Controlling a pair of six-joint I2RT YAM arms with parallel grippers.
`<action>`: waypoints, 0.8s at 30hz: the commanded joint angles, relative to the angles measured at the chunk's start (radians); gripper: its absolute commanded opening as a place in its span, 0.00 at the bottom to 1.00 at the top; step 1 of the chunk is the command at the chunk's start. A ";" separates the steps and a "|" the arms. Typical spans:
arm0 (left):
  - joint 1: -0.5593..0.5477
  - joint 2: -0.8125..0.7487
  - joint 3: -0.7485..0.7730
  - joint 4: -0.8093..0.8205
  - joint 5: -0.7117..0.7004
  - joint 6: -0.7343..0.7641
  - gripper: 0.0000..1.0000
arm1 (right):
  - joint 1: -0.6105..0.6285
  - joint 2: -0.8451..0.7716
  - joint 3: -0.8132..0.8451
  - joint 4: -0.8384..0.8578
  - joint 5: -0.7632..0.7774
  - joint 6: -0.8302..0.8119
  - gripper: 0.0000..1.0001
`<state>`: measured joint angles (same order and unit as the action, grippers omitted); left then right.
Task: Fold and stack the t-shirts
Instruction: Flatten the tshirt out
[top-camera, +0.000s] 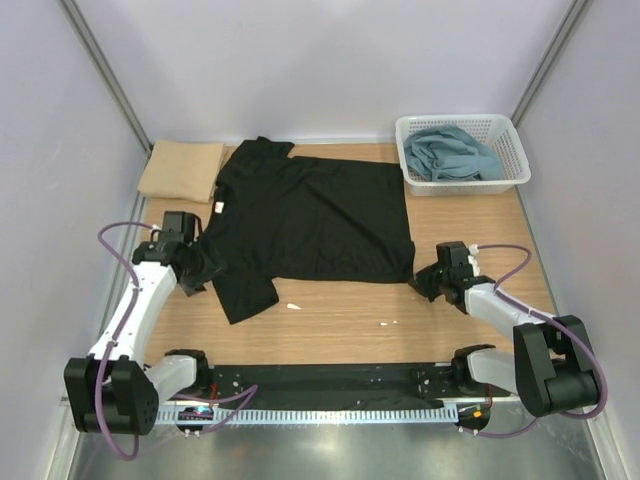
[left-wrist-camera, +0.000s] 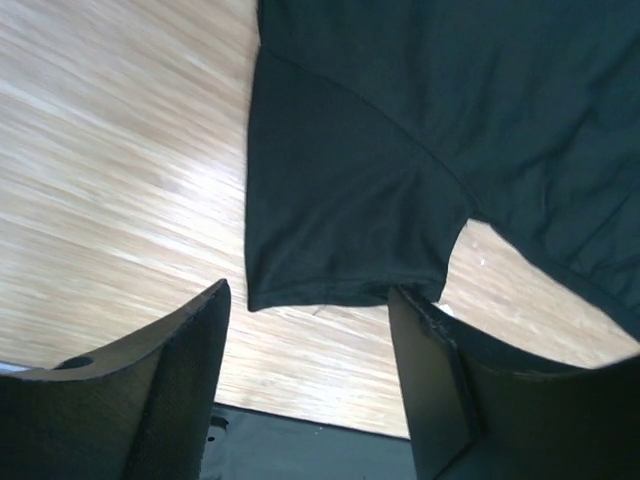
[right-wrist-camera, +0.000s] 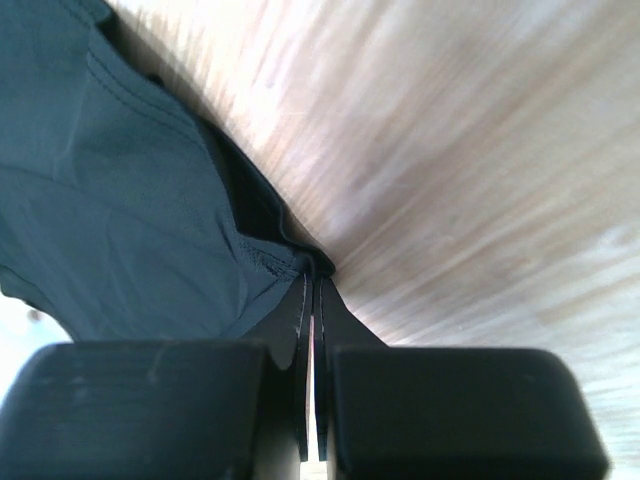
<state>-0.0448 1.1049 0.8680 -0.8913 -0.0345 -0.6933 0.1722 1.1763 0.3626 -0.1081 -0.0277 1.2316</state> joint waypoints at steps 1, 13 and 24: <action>0.005 -0.023 -0.059 0.006 0.097 -0.081 0.65 | -0.008 0.036 0.042 -0.070 0.008 -0.121 0.01; 0.005 -0.053 -0.348 0.107 0.143 -0.307 0.51 | -0.017 0.008 0.081 -0.079 0.022 -0.236 0.01; 0.005 -0.034 -0.376 0.161 0.120 -0.354 0.45 | -0.034 0.013 0.084 -0.084 0.006 -0.261 0.01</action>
<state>-0.0444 1.0683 0.5041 -0.7605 0.1089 -1.0172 0.1471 1.1973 0.4191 -0.1730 -0.0380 0.9985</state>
